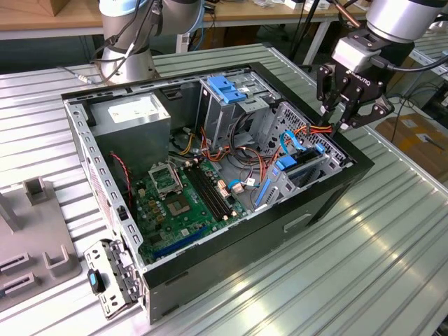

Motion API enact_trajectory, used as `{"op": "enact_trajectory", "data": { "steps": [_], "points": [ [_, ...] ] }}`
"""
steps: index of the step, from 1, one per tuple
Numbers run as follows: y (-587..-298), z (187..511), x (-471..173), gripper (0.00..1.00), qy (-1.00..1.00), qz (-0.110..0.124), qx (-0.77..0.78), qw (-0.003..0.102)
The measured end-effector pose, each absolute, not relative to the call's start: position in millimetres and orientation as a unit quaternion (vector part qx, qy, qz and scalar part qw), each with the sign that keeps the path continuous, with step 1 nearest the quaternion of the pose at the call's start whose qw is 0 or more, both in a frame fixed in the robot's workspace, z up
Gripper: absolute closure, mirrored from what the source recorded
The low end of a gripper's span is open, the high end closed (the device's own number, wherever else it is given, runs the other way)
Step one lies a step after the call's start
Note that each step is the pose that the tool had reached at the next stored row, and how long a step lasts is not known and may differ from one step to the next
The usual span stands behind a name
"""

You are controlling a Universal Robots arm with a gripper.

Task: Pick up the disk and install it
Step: 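Insert the second disk wire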

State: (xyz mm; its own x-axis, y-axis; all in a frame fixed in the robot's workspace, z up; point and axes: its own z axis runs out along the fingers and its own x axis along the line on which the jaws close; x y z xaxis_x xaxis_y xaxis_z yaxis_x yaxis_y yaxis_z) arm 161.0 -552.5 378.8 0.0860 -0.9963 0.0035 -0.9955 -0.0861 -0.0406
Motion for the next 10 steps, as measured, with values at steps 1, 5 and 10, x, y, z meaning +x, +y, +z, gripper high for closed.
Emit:
{"op": "enact_trajectory", "data": {
  "steps": [1,5,10],
  "points": [
    [-552.5,378.8,161.1,0.64,0.676,-0.015,-0.737,0.014],
    [-552.5,378.8,162.3,0.64,0.676,-0.015,-0.737,0.014],
    [-552.5,378.8,169.7,0.64,0.668,-0.015,-0.744,0.014]
  ]
}}
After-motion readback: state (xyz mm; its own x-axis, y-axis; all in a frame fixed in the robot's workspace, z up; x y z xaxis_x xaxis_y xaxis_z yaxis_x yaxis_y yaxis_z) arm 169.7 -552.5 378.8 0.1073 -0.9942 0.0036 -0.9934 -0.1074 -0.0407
